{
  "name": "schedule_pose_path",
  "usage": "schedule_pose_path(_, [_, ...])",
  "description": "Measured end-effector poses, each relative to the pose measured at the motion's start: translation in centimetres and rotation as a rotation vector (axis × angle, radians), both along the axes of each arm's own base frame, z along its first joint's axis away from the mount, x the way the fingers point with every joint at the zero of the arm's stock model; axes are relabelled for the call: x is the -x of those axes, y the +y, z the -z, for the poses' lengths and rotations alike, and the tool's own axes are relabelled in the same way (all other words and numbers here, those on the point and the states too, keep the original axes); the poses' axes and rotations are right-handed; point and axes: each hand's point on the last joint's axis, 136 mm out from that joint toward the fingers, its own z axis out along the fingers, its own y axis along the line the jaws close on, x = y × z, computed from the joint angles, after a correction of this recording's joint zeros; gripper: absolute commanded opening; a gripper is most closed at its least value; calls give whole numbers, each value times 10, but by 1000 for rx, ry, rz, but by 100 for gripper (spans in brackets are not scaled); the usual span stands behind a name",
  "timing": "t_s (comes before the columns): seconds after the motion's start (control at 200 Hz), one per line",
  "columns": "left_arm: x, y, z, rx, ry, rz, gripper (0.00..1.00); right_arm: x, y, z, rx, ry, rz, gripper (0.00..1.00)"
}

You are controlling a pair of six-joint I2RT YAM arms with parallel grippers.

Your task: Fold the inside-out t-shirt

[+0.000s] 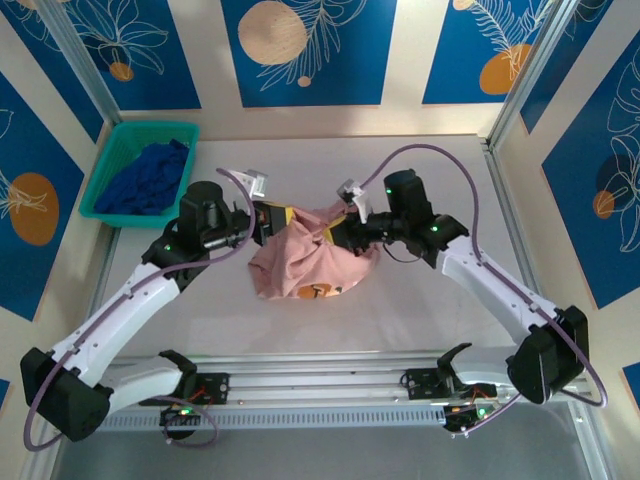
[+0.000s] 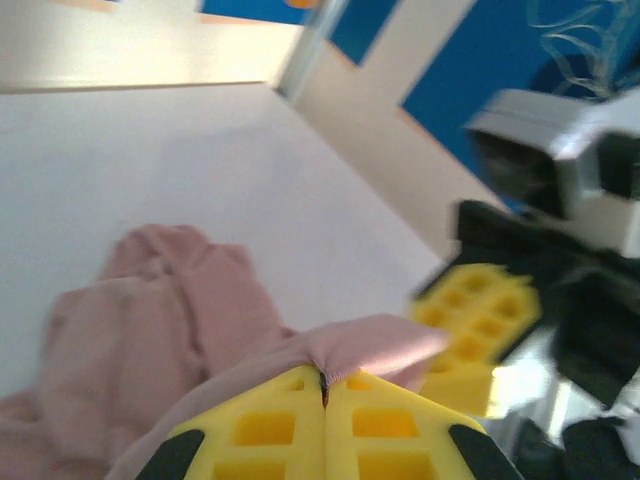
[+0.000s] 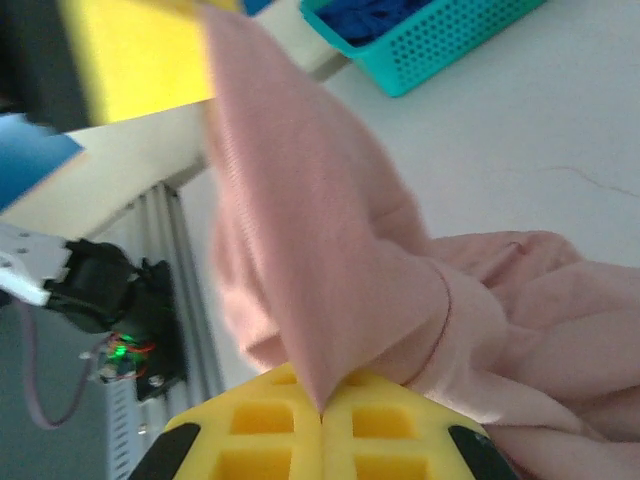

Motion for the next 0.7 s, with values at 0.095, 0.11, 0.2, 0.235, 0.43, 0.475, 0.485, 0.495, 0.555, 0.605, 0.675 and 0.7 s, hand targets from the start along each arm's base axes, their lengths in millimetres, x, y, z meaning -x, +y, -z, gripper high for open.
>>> schedule_pose_path(0.095, [-10, 11, 18, -77, 24, -79, 9, 12, -1, -13, -86, 34, -57, 0])
schedule_pose_path(0.11, [-11, 12, 20, -88, 30, -85, 12, 14, 0, -15, -97, 37, -66, 0])
schedule_pose_path(0.2, [-19, 14, 34, -155, 57, -109, 27, 21, 3, -22, -146, 72, -114, 0])
schedule_pose_path(0.235, [-22, 16, 37, -178, 60, -119, 32, 23, 3, -24, -159, 85, -126, 0])
schedule_pose_path(0.43, [-12, 21, 43, -244, 45, -117, 49, 19, 4, -25, -190, 125, -139, 0])
schedule_pose_path(0.475, [-6, 22, 39, -234, 30, -108, 52, 18, 5, -24, -192, 131, -139, 0])
schedule_pose_path(0.485, [-4, 22, 38, -231, 24, -99, 53, 17, 5, -25, -193, 132, -138, 0])
schedule_pose_path(0.495, [-2, 22, 37, -228, 18, -93, 53, 17, 5, -24, -193, 132, -138, 0])
schedule_pose_path(0.555, [11, 20, 31, -197, -5, -50, 54, 16, 4, -24, -195, 138, -138, 0])
schedule_pose_path(0.605, [22, 16, 25, -165, -20, -2, 57, 16, 4, -24, -195, 139, -137, 0])
schedule_pose_path(0.675, [34, 8, 17, -124, -42, 73, 59, 15, 3, -24, -195, 139, -132, 0])
schedule_pose_path(0.7, [38, 4, 15, -113, -49, 101, 60, 15, 3, -23, -195, 140, -133, 0])
